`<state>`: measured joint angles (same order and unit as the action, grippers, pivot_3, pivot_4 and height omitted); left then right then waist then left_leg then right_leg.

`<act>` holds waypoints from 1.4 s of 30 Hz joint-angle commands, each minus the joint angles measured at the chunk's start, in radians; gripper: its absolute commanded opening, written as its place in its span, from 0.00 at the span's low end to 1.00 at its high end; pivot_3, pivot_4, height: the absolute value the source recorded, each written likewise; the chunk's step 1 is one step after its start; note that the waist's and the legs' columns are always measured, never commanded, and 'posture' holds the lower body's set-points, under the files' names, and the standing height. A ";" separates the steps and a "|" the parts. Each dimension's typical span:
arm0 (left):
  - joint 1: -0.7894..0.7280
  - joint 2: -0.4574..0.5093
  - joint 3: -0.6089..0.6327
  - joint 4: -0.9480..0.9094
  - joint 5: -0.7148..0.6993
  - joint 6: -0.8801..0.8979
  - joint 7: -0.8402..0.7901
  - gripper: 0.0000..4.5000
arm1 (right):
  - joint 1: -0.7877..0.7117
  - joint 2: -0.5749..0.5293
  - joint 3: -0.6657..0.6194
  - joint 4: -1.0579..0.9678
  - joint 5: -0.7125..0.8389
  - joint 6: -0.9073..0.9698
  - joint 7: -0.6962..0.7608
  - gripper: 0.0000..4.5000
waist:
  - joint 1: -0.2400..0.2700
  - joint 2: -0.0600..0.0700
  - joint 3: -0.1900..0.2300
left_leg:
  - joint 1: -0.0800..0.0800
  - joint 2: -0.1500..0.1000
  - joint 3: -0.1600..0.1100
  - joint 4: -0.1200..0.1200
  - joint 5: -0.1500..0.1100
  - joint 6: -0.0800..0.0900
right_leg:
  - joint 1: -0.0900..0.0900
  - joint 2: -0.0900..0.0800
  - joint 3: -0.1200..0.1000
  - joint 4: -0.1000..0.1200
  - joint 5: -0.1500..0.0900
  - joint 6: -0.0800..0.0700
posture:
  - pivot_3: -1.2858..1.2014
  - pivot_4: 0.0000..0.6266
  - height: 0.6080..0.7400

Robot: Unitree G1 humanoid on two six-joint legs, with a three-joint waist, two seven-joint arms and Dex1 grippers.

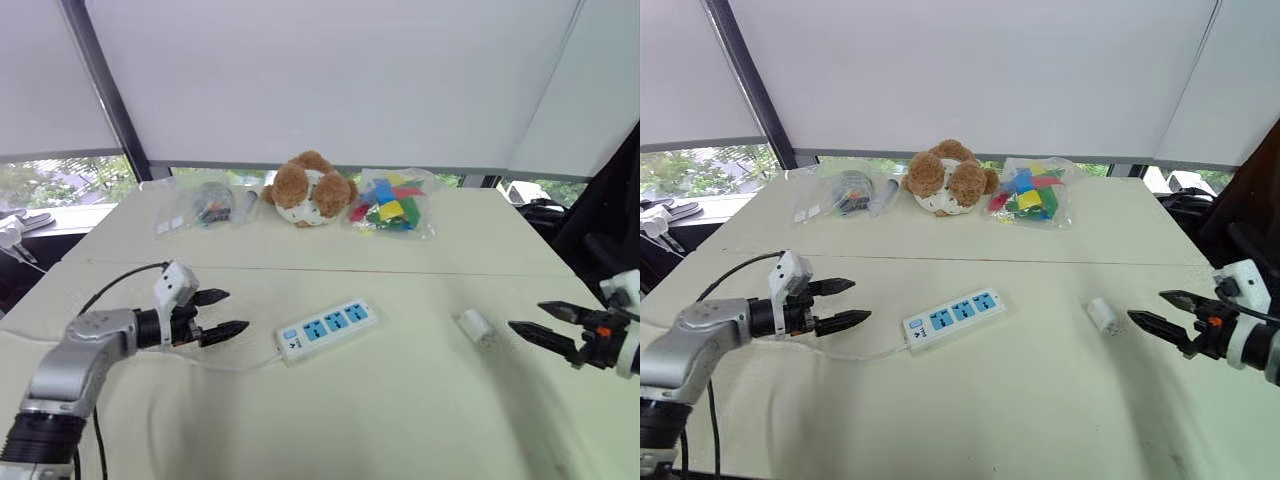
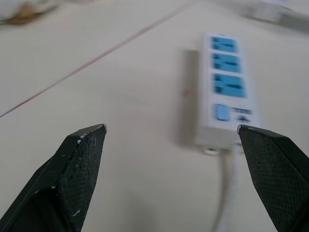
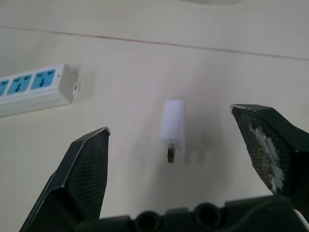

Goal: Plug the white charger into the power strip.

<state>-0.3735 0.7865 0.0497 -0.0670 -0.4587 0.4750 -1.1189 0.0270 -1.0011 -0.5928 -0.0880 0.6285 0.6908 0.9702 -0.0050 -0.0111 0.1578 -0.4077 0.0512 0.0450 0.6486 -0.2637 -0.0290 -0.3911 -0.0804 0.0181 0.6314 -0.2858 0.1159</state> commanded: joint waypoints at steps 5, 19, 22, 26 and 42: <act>-0.006 -0.061 -0.119 -0.007 0.059 -0.073 -0.028 1.00 | 0.072 -0.013 -0.075 -0.347 0.178 0.198 -0.016 0.97 | -0.006 -0.001 0.000 | 0.000 0.001 -0.001 0.000 0.000 0.000 | 0.000 0.001 0.000 0.000 0.000 0.000 | 0.52 0.24 0.99; 0.000 -0.278 -0.213 0.197 0.224 -0.271 0.107 1.00 | 0.131 0.023 -0.088 -0.450 0.215 0.240 -0.099 0.97 | 0.018 -0.001 0.000 | 0.000 0.000 -0.002 0.003 0.000 0.000 | 0.001 0.001 0.000 0.000 0.000 0.000 | 0.52 0.24 0.99; -0.003 -0.310 -0.213 0.232 0.239 -0.302 0.126 0.88 | 0.132 0.017 -0.097 -0.447 0.216 0.239 -0.095 1.00 | 0.018 -0.001 0.000 | 0.000 0.000 -0.002 0.003 0.000 0.000 | 0.001 0.001 0.000 0.000 0.000 0.000 | 0.52 0.24 0.99; -0.005 -0.319 -0.213 0.258 0.251 -0.343 0.126 0.66 | 0.135 0.014 -0.102 -0.441 0.209 0.235 -0.089 1.00 | 0.020 -0.001 0.000 | 0.000 0.000 -0.002 0.003 0.000 0.000 | 0.001 0.001 0.000 0.000 0.000 0.000 | 0.52 0.24 0.99; -0.297 -0.285 -0.362 0.606 0.333 -0.614 -0.325 0.66 | -0.314 -0.277 0.312 0.109 -0.043 0.196 0.018 1.00 | 0.015 0.000 0.000 | -0.001 0.000 -0.001 0.003 -0.001 0.001 | -0.001 0.001 0.001 0.000 0.000 0.000 | 0.52 0.24 0.99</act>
<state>-0.6624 0.5157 -0.2806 0.5316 -0.1415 -0.1066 -1.4014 -0.2523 -1.2490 -0.3281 -0.0110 0.6124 0.9022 0.9581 0.0096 -0.0113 0.1577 -0.4094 0.0510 0.0442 0.6516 -0.2645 -0.0274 -0.3927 -0.0794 0.0188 0.6316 -0.2859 0.1158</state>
